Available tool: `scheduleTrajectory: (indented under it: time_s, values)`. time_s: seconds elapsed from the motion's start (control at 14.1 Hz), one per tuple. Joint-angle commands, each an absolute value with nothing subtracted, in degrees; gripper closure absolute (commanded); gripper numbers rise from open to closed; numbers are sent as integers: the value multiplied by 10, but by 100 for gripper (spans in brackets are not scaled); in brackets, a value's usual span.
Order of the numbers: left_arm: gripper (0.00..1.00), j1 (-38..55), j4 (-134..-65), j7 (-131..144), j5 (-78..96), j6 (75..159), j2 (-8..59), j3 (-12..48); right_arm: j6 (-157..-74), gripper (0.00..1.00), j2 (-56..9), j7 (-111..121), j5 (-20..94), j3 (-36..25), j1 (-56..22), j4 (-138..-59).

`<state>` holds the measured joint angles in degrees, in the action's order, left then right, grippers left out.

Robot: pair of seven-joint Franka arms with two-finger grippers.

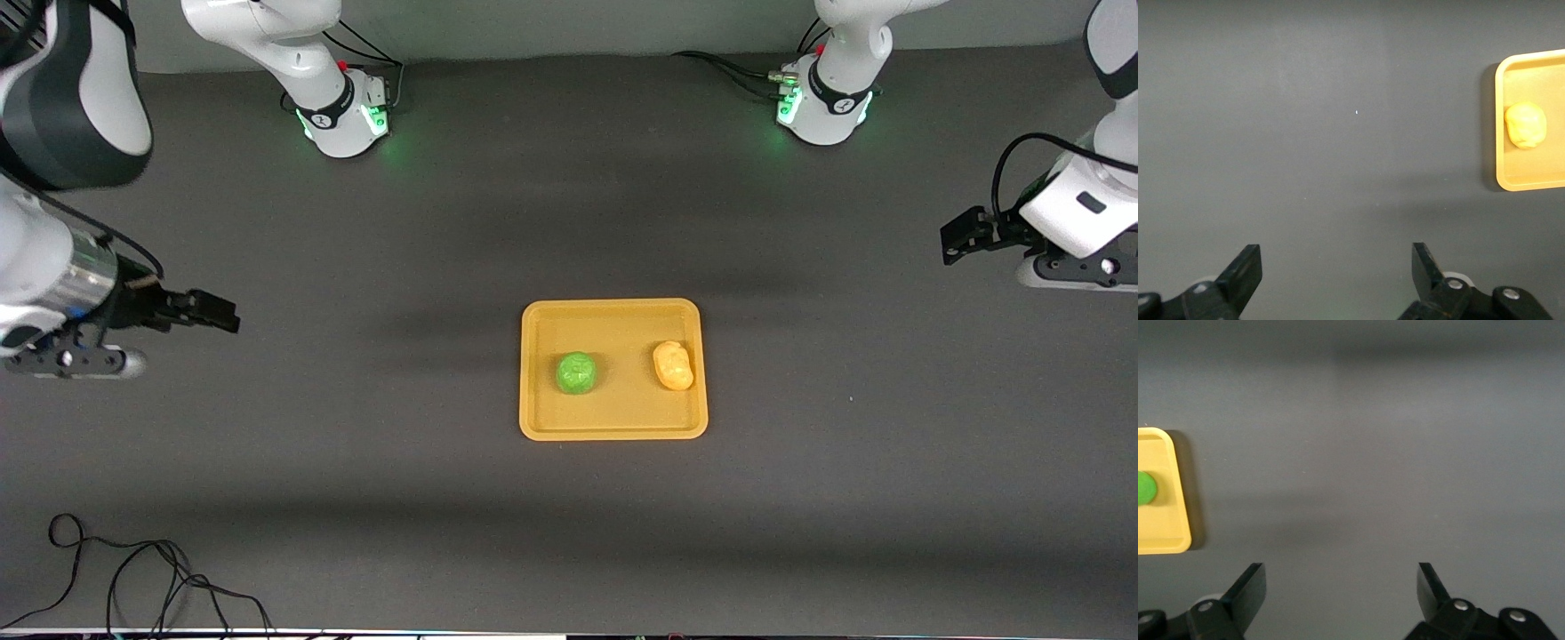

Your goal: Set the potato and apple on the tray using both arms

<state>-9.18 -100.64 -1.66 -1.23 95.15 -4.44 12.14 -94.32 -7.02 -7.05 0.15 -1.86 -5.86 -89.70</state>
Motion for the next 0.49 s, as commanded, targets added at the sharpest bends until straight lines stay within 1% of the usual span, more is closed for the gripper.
scheduleTrajectory:
  time_s: [0.0,0.14,0.42]
  values:
    - [0,-13,-1010,-14,-5,937,-72,41,-952,0,-23,-83,-26,-23,-75,-940]
    - [0,7,-1012,-13,-5,922,-79,17,-953,0,-23,-108,-18,-26,-73,-938]
    - [0,3,-1010,-12,-6,918,-82,18,-958,0,-22,-120,6,-25,-74,-934]
